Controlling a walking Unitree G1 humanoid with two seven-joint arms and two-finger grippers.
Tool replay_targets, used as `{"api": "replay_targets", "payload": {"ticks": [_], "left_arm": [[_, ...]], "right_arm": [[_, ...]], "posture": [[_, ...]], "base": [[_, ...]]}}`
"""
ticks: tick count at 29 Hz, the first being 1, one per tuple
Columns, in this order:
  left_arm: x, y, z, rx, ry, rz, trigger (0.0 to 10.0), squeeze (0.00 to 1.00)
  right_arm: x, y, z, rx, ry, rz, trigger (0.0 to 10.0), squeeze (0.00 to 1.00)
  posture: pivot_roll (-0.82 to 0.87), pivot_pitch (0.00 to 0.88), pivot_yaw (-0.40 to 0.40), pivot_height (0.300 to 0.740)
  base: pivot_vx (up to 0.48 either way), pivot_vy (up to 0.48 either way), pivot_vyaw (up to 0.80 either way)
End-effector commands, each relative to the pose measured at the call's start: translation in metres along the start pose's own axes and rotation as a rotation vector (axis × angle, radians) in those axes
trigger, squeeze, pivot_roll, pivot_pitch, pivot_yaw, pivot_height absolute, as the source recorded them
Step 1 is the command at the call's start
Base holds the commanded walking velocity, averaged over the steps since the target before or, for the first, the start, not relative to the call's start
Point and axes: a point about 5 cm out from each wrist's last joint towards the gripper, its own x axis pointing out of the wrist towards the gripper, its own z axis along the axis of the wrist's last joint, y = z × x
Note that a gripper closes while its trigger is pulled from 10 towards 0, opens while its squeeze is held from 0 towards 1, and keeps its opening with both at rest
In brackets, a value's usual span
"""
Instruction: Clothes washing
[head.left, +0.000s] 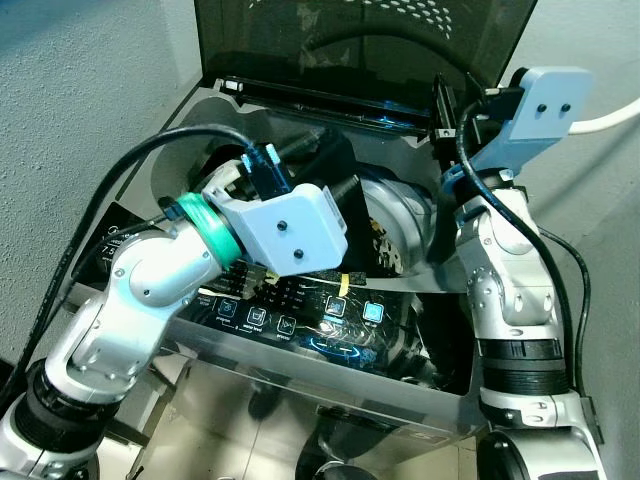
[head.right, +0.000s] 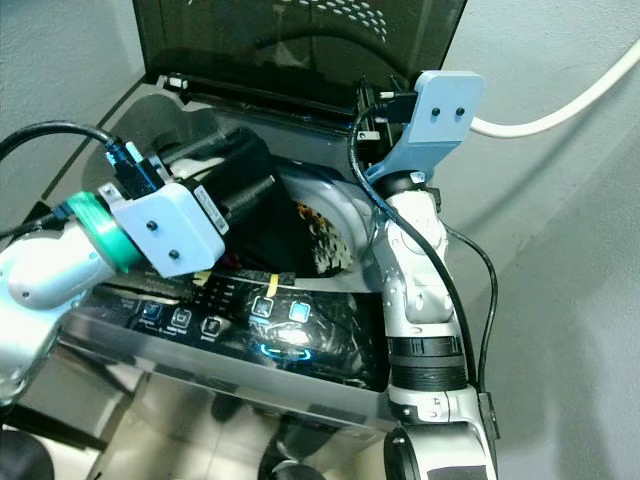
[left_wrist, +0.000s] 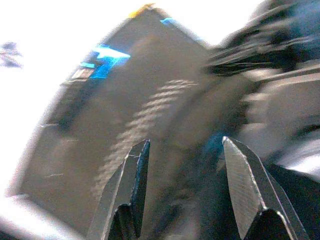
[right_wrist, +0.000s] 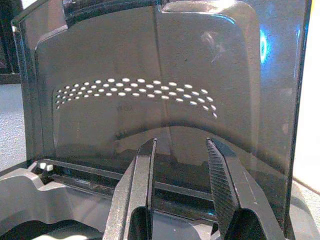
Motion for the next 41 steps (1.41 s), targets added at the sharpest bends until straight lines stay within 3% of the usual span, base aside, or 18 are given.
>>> {"api": "replay_targets", "payload": {"ticks": [1, 3, 7, 10, 11, 14, 15, 18, 20, 21, 22, 24, 25, 26, 29, 32, 35, 41], "left_arm": [[-0.001, 0.01, 0.003, 0.04, -0.02, 0.058, 10.0, 0.0], [-0.001, 0.038, 0.0, 0.118, -0.007, 0.2, 10.0, 0.0], [-0.007, 0.057, -0.011, 0.097, 0.073, 0.311, 10.0, 0.0], [-0.022, 0.059, -0.039, -0.334, 0.23, 0.452, 10.0, 0.0], [-0.023, 0.057, -0.043, -0.401, 0.242, 0.467, 10.0, 0.0], [-0.024, 0.035, -0.059, -0.727, 0.291, 0.475, 10.0, 0.0], [-0.024, 0.035, -0.059, -0.727, 0.291, 0.475, 10.0, 0.0], [-0.025, 0.023, -0.072, -0.921, 0.341, 0.562, 10.0, 0.0], [-0.024, 0.02, -0.076, -0.92, 0.369, 0.58, 10.0, 0.0], [-0.022, 0.02, -0.078, -0.861, 0.405, 0.562, 10.0, 0.0], [-0.022, 0.02, -0.078, -0.861, 0.405, 0.562, 10.0, 0.0], [-0.021, 0.023, -0.075, -0.725, 0.417, 0.475, 10.0, 0.0], [-0.021, 0.023, -0.075, -0.725, 0.417, 0.475, 10.0, 0.0], [-0.023, 0.024, -0.074, -0.653, 0.428, 0.434, 10.0, 0.0], [-0.035, 0.028, -0.077, -0.564, 0.457, 0.388, 10.0, 0.0], [-0.038, 0.029, -0.078, -0.563, 0.464, 0.388, 10.0, 0.0], [-0.06, 0.048, -0.096, -0.557, 0.55, 0.49, 10.0, 0.0], [-0.07, 0.057, -0.107, -0.567, 0.588, 0.58, 10.0, 0.0]], "right_arm": [[-0.003, -0.003, -0.001, -0.004, -0.004, -0.014, 10.0, 0.0], [-0.003, -0.003, -0.001, -0.006, -0.002, -0.015, 10.0, 0.0], [-0.002, -0.005, -0.002, -0.007, 0.0, -0.017, 10.0, 0.0], [-0.002, -0.006, -0.003, -0.007, 0.004, -0.023, 10.0, 0.0], [-0.002, -0.006, -0.003, -0.007, 0.005, -0.024, 10.0, 0.0], [-0.002, -0.004, -0.004, -0.006, 0.011, -0.017, 10.0, 0.0], [-0.002, -0.004, -0.004, -0.006, 0.011, -0.017, 10.0, 0.0], [-0.001, -0.004, -0.004, -0.006, 0.014, -0.016, 10.0, 0.0], [0.0, -0.005, -0.003, -0.004, 0.013, -0.019, 10.0, 0.0], [0.002, -0.007, -0.001, -0.003, 0.013, -0.022, 10.0, 0.0], [0.002, -0.007, -0.001, -0.003, 0.013, -0.022, 10.0, 0.0], [0.002, -0.008, -0.001, -0.009, 0.014, -0.021, 10.0, 0.0], [0.002, -0.008, -0.001, -0.009, 0.014, -0.021, 10.0, 0.0], [0.002, -0.009, -0.001, -0.017, 0.016, -0.02, 10.0, 0.0], [-0.001, -0.009, -0.004, -0.044, 0.019, -0.025, 10.0, 0.0], [-0.001, -0.009, -0.004, -0.051, 0.018, -0.028, 10.0, 0.0], [-0.003, -0.01, -0.004, -0.108, 0.012, -0.044, 10.0, 0.0], [-0.001, -0.01, -0.007, -0.104, 0.023, -0.046, 10.0, 0.0]], "posture": [[0.1, 0.069, -0.011, 0.74], [0.1, 0.076, -0.011, 0.74], [0.11, 0.077, -0.011, 0.74], [0.11, 0.082, -0.014, 0.74], [0.11, 0.082, -0.014, 0.74], [0.1, 0.082, -0.02, 0.74], [0.1, 0.082, -0.02, 0.74], [0.09, 0.081, -0.025, 0.74], [0.08, 0.079, -0.029, 0.74], [0.08, 0.076, -0.038, 0.74], [0.08, 0.076, -0.038, 0.74], [0.08, 0.074, -0.04, 0.74], [0.08, 0.074, -0.04, 0.74], [0.08, 0.069, -0.038, 0.74], [0.08, 0.059, -0.031, 0.74], [0.08, 0.059, -0.031, 0.74], [0.07, 0.06, -0.027, 0.74], [0.08, 0.053, -0.035, 0.74]], "base": [[0.0, 0.0, 0.0], [0.0, 0.0, 0.0], [0.0, 0.0, 0.0], [0.0, 0.0, 0.0], [0.0, 0.0, 0.0], [0.0, 0.0, 0.0], [0.0, 0.0, 0.0], [0.0, 0.0, 0.0], [0.0, 0.0, 0.0], [0.0, 0.0, 0.0], [0.0, 0.0, 0.0], [0.0, 0.0, 0.0], [0.0, 0.0, 0.0], [0.0, 0.0, 0.0], [0.0, 0.0, 0.0], [0.0, 0.0, 0.0], [0.0, 0.0, 0.0], [0.0, 0.0, 0.0]]}}
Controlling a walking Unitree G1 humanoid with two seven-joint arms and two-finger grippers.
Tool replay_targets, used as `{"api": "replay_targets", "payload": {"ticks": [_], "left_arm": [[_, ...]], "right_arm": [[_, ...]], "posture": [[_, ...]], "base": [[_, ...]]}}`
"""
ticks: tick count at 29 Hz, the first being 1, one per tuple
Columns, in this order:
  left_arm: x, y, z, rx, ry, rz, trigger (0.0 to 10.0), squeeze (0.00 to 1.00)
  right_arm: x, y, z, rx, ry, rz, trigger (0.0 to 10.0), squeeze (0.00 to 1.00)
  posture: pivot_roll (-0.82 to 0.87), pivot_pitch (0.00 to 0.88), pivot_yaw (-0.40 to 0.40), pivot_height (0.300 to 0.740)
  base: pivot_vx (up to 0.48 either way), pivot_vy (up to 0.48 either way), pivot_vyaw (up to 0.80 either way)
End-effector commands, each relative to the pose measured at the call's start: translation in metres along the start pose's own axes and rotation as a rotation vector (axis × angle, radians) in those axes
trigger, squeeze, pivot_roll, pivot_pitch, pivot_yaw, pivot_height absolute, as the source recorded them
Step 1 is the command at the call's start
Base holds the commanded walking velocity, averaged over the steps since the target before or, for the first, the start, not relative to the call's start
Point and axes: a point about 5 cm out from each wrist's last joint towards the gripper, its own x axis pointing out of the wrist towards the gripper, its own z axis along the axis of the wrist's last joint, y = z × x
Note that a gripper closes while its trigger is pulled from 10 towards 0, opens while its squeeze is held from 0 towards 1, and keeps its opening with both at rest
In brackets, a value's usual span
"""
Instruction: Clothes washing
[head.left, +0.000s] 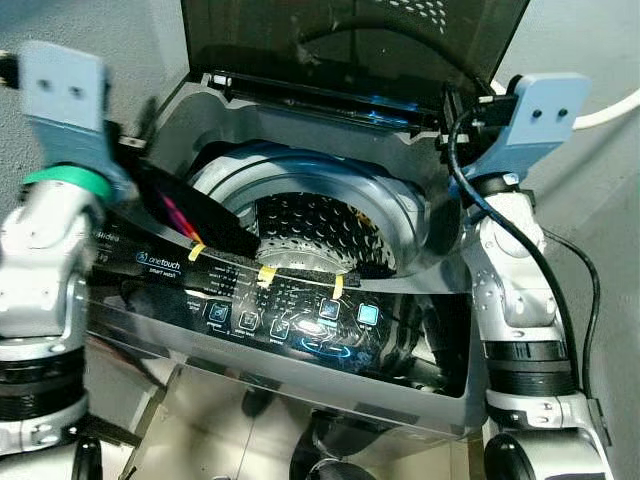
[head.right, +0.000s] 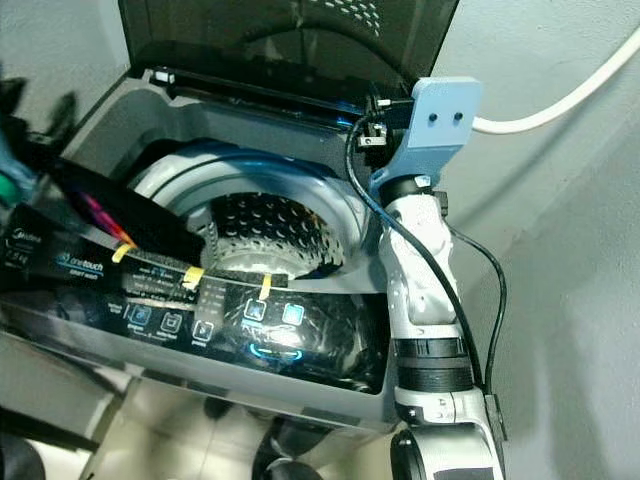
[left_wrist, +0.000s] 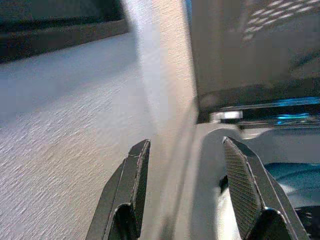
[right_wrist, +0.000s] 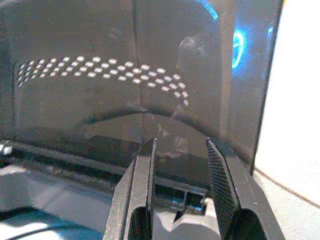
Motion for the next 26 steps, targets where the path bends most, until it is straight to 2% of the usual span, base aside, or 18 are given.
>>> {"api": "replay_targets", "payload": {"ticks": [1, 8, 11, 13, 19, 26], "left_arm": [[0.0, 0.002, -0.002, -0.028, -0.01, 0.036, 10.0, 0.0], [-0.002, -0.003, -0.002, -0.038, -0.021, 0.036, 10.0, 0.0], [0.0, -0.004, -0.001, -0.041, -0.034, 0.042, 10.0, 0.0], [0.0, -0.004, -0.001, -0.045, -0.035, 0.042, 10.0, 0.0], [0.001, -0.012, 0.0, -0.068, -0.058, 0.024, 10.0, 0.0], [0.0, -0.015, 0.002, -0.068, -0.068, 0.024, 10.0, 0.0]], "right_arm": [[0.0, -0.002, -0.004, 0.01, 0.009, 0.001, 10.0, 0.0], [0.001, 0.002, -0.009, 0.036, 0.032, 0.009, 10.0, 0.0], [0.006, 0.014, -0.008, 0.052, 0.024, 0.043, 10.0, 0.0], [0.006, 0.016, -0.007, 0.051, 0.021, 0.048, 10.0, 0.0], [0.002, 0.01, -0.011, 0.06, 0.035, 0.022, 10.0, 0.0], [0.005, 0.013, -0.012, 0.069, 0.035, 0.035, 10.0, 0.0]], "posture": [[0.09, 0.037, -0.039, 0.74], [0.11, 0.037, -0.047, 0.74], [0.09, 0.043, -0.05, 0.74], [0.09, 0.043, -0.05, 0.74], [0.09, 0.051, -0.051, 0.74], [0.1, 0.055, -0.061, 0.74]], "base": [[0.0, 0.0, 0.0], [0.0, 0.0, 0.0], [0.0, 0.0, 0.0], [0.0, 0.0, 0.0], [0.0, 0.0, 0.0], [-0.046, 0.0, 0.0]]}}
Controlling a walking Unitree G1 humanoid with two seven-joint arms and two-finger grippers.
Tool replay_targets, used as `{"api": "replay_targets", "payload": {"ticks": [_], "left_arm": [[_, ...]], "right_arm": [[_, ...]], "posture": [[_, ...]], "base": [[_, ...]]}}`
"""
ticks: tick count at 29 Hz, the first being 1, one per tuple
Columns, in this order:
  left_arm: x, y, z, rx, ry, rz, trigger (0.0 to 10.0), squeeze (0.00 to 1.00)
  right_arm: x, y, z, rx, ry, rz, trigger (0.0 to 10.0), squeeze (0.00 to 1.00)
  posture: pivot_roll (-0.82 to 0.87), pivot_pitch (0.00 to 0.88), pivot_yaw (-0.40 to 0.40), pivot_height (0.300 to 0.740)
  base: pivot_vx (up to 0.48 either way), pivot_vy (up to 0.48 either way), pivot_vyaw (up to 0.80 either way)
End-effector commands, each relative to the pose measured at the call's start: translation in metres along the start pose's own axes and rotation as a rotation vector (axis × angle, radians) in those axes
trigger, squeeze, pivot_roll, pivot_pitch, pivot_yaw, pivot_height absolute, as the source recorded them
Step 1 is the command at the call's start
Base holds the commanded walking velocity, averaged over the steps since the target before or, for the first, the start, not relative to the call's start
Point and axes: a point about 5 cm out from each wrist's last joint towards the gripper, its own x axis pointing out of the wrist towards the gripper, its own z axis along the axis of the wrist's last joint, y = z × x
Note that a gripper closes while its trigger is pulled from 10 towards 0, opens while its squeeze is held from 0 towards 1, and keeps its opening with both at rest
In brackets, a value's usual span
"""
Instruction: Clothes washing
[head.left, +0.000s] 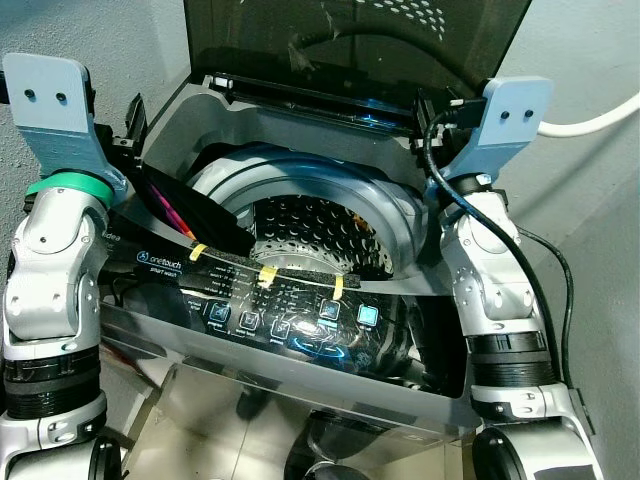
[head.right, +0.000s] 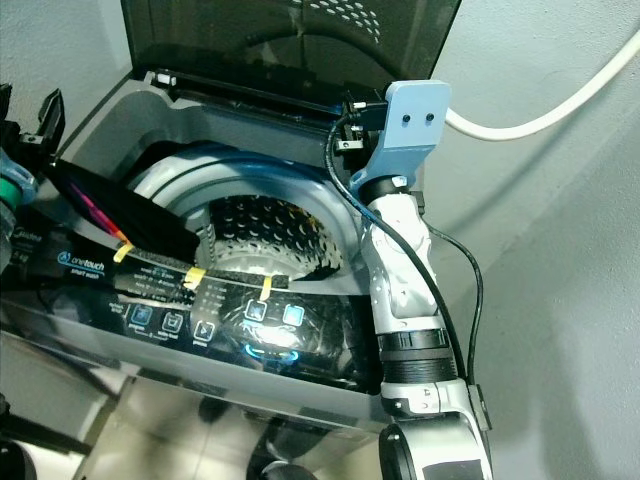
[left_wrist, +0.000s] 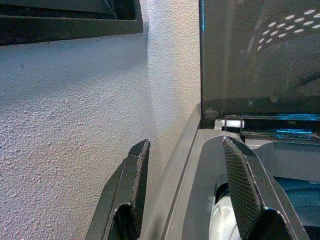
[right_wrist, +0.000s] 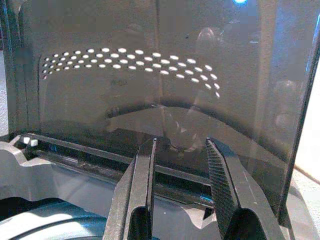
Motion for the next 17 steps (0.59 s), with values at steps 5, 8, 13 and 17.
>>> {"api": "replay_targets", "payload": {"ticks": [5, 8, 13, 17], "left_arm": [[-0.0002, -0.0055, 0.0042, -0.014, -0.031, -0.006, 10.0, 0.0], [-0.0002, -0.0071, 0.0039, -0.019, -0.033, -0.008, 10.0, 0.0], [-0.0007, -0.0111, 0.0021, -0.022, -0.029, -0.014, 10.0, 0.0], [0.0002, -0.0112, 0.0026, -0.023, -0.033, -0.015, 10.0, 0.0]], "right_arm": [[0.0018, -0.0031, -0.0002, 0.016, -0.003, -0.011, 10.0, 0.0], [-0.0006, -0.0033, -0.0012, 0.014, 0.003, -0.01, 10.0, 0.0], [0.0004, -0.0049, -0.0005, 0.008, -0.001, -0.012, 10.0, 0.0], [0.0009, -0.005, -0.0003, 0.007, -0.003, -0.013, 10.0, 0.0]], "posture": [[0.09, 0.056, -0.062, 0.74], [0.09, 0.057, -0.063, 0.74], [0.09, 0.053, -0.064, 0.74], [0.09, 0.053, -0.064, 0.74]], "base": [[-0.338, 0.0, 0.0], [-0.385, 0.0, 0.0], [-0.452, 0.0, 0.0], [-0.407, 0.0, 0.0]]}}
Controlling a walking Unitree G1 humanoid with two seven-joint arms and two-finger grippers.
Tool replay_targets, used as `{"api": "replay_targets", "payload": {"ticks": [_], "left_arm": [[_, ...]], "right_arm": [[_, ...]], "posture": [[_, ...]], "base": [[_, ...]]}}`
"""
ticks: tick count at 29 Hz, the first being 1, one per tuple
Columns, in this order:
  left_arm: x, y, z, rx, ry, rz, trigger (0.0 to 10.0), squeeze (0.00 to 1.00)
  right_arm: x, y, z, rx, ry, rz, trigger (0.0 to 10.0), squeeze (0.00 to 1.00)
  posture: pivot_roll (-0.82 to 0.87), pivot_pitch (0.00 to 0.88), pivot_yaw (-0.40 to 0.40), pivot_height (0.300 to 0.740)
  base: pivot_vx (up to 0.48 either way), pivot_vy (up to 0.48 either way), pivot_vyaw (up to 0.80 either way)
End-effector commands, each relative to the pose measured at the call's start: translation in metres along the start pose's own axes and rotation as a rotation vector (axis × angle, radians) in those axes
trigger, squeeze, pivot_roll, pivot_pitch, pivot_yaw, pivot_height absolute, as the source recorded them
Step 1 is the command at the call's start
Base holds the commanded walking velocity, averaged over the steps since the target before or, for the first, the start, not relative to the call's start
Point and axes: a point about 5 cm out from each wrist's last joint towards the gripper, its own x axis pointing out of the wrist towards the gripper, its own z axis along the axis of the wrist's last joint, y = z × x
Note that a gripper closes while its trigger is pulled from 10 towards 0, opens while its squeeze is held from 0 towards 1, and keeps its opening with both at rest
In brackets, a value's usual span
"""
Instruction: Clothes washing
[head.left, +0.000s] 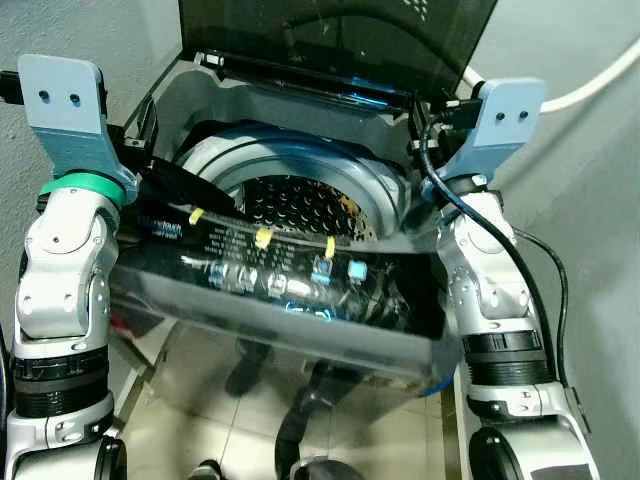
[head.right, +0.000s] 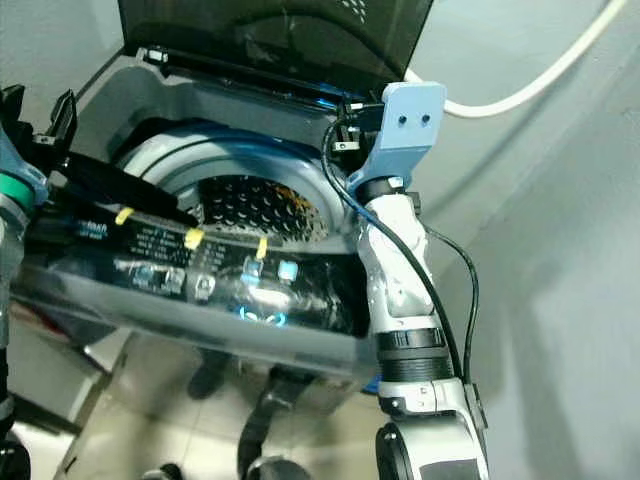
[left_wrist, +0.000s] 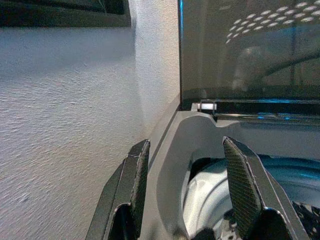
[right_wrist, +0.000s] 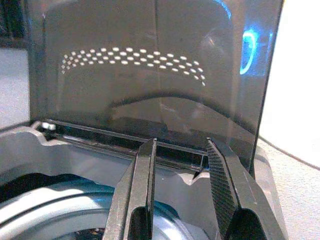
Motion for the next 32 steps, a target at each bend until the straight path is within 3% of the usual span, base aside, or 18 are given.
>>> {"api": "replay_targets", "payload": {"ticks": [1, 17, 22, 32], "left_arm": [[-0.0005, 0.0006, 0.0022, -0.003, -0.021, 0.005, 10.0, 0.0], [0.0015, -0.0024, 0.0029, -0.008, -0.025, 0.0, 10.0, 0.0], [0.001, -0.0045, 0.0005, -0.001, -0.013, -0.007, 10.0, 0.0], [-0.0001, -0.0091, -0.0039, 0.011, -0.001, -0.016, 10.0, 0.0]], "right_arm": [[-0.0009, -0.0046, -0.0019, 0.005, 0.005, -0.014, 10.0, 0.0], [-0.0011, -0.003, -0.0021, -0.033, 0.009, 0.003, 10.0, 0.0], [-0.0008, -0.0016, -0.0047, -0.062, 0.027, 0.014, 10.0, 0.0], [-0.0024, 0.001, -0.0061, -0.06, 0.034, 0.061, 10.0, 0.0]], "posture": [[0.09, 0.053, -0.064, 0.74], [0.08, 0.049, -0.058, 0.74], [0.08, 0.05, -0.059, 0.74], [0.08, 0.051, -0.06, 0.74]], "base": [[-0.386, 0.0, 0.0], [-0.36, 0.0, 0.0], [0.0, 0.0, 0.0], [0.0, 0.0, 0.77]]}}
